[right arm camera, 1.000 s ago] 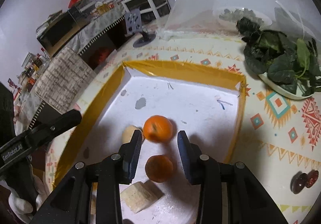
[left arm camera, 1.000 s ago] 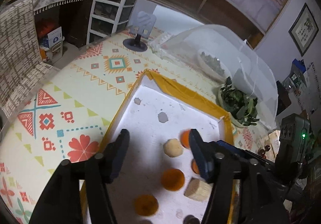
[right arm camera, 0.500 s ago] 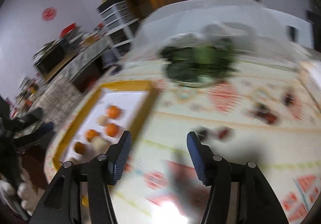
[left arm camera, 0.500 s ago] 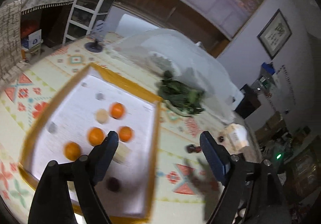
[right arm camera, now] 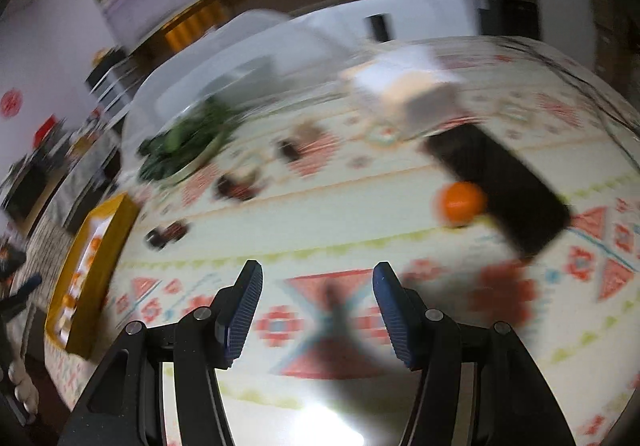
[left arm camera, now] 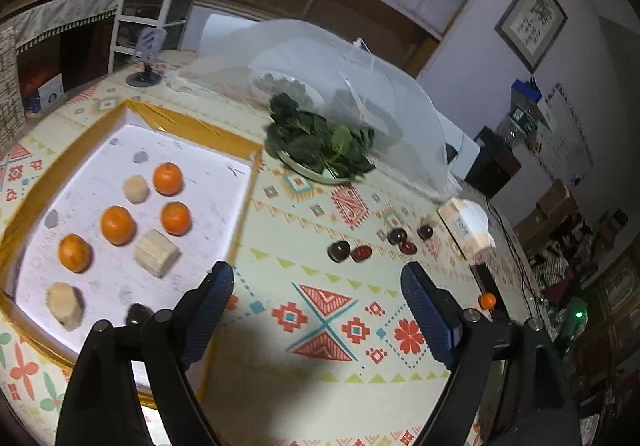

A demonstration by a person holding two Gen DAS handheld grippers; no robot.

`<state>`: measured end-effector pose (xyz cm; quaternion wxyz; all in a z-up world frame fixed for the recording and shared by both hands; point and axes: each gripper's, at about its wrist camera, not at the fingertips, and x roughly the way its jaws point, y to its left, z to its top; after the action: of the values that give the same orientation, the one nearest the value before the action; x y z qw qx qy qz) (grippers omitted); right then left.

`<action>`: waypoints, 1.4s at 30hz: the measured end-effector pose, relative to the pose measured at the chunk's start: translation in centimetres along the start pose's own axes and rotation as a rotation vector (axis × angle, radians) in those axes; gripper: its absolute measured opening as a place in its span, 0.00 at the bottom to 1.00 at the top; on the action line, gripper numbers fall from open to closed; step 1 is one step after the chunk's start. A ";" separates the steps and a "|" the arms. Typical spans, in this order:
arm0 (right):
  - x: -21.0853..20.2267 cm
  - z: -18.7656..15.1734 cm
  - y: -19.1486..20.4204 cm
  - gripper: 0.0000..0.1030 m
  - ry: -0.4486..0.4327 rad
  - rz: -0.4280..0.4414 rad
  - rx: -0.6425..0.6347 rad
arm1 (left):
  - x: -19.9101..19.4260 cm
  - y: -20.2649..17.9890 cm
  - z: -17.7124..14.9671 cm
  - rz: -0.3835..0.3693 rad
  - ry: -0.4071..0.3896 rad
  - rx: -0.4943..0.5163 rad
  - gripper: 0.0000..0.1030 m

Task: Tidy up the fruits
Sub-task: 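Move both open tools back over the table items, then grasp an orange beside the black phone with the right tool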

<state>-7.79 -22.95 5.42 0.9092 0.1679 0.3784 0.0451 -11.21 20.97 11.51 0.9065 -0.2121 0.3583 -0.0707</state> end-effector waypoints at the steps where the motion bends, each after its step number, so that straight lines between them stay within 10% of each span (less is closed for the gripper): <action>1: -0.5 0.4 -1.2 0.60 -0.017 -0.008 0.027 | 0.4 -0.3 -0.1 -0.001 0.008 0.006 0.83; 16: 4.9 5.1 -4.0 0.60 0.040 -0.025 0.061 | 3.3 -2.4 -1.1 -0.013 0.069 0.031 0.83; 20: 4.0 5.0 -3.0 0.61 0.091 0.226 0.090 | 3.5 -2.2 -0.9 -0.011 0.069 0.030 0.83; 27: 3.5 4.6 -3.4 0.61 0.043 0.036 0.062 | 4.5 -2.2 -1.2 -0.029 0.096 0.030 0.83; 42: 9.6 1.2 6.0 0.60 0.164 0.085 -0.140 | 5.7 -2.9 -1.8 0.001 0.121 0.070 0.83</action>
<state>0.11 -15.64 1.80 0.8820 0.1157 0.4398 0.1235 -8.15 16.20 8.02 0.8901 -0.1757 0.4096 -0.0954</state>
